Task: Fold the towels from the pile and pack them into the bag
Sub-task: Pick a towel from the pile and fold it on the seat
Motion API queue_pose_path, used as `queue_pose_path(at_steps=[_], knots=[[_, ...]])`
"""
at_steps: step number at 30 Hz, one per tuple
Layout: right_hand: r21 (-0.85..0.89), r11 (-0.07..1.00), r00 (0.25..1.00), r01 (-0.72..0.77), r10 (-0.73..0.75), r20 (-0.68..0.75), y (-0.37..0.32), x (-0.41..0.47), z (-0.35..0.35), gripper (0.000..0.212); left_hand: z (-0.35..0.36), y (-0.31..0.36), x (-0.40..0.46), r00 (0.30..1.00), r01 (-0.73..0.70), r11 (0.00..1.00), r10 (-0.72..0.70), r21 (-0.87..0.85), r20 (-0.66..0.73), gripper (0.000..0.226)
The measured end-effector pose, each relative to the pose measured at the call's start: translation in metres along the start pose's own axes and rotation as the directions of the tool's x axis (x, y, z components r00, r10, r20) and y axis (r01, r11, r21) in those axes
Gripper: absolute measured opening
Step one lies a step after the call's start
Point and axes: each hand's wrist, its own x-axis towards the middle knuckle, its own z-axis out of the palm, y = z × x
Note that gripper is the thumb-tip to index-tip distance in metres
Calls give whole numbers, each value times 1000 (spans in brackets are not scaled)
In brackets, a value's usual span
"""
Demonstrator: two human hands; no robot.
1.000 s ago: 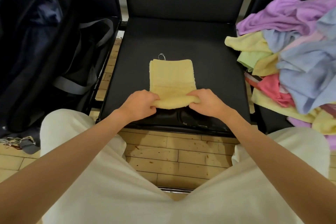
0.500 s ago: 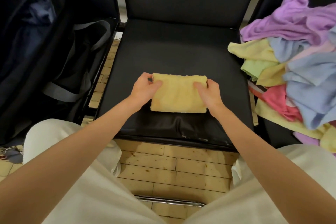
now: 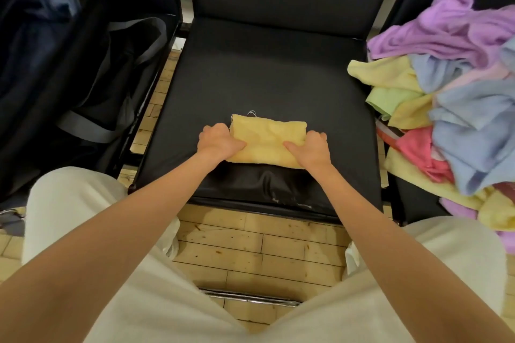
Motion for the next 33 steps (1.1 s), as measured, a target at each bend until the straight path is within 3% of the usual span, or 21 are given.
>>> queue_pose_path(at_steps=[4,9,13,20,26,30,33], knots=[[-42,999,1000,25,-26,-8,-5,-13,-3,43,-2,-5,-14,1000,22,996,-21,-82,15,47],[242,970,998,17,-30,48,-33,-40,-8,43,-15,-14,-45,993,-87,964,66,-250,-95,24],[364,927,992,95,-117,37,-82,-55,-12,48,-66,-27,-52,979,-96,922,19,-375,-204,21],[614,784,958,94,-239,158,-193,-76,3,47,-181,-76,-53,873,-257,908,71,-331,-483,23],[619,725,890,301,-446,91,-298,-67,32,49,-288,-132,-13,773,-266,945,90,-191,-628,12],[482,690,792,539,-610,-12,-374,-47,61,57,-344,-171,31,729,-233,966,99,-110,-677,19],[376,655,724,655,-687,-65,-420,-32,96,51,-362,-198,70,716,-208,965,39,-159,-697,20]])
